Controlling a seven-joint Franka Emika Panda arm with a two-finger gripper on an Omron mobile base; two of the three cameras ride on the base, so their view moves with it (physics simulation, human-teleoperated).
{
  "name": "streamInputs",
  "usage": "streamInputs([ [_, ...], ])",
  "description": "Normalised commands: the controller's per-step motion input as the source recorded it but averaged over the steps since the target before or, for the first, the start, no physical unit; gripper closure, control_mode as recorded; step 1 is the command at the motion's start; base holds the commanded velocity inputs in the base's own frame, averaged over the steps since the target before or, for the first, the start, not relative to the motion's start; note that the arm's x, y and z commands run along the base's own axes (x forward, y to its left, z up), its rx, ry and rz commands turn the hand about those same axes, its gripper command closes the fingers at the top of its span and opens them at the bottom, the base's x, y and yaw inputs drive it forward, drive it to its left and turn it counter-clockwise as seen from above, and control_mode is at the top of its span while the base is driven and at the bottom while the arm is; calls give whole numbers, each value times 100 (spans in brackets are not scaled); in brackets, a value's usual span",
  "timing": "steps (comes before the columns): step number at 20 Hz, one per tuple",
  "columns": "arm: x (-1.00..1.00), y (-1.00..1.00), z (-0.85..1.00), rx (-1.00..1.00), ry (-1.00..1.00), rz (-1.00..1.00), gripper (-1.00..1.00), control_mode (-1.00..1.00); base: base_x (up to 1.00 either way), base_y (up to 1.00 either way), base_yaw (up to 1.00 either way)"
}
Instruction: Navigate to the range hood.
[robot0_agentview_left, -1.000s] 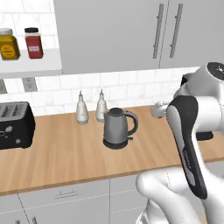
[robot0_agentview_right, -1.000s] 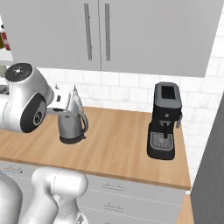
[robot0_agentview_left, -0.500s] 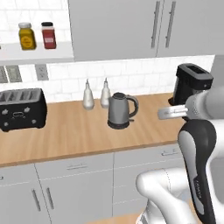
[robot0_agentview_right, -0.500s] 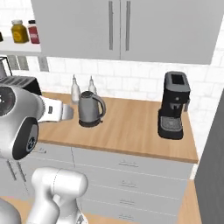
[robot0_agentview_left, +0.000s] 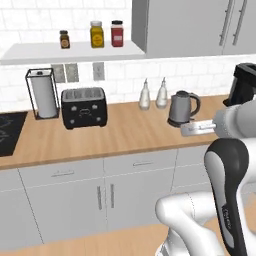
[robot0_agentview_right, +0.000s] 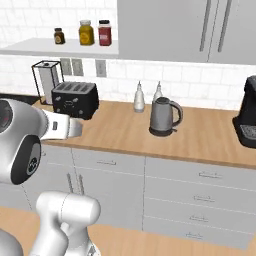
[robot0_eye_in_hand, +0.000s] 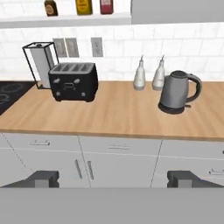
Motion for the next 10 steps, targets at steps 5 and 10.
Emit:
streamInputs([
  [5,0,0,0,0,0,0,-100,100,0,100,0],
  [10,0,0,0,0,0,0,-100,100,0,100,0],
])
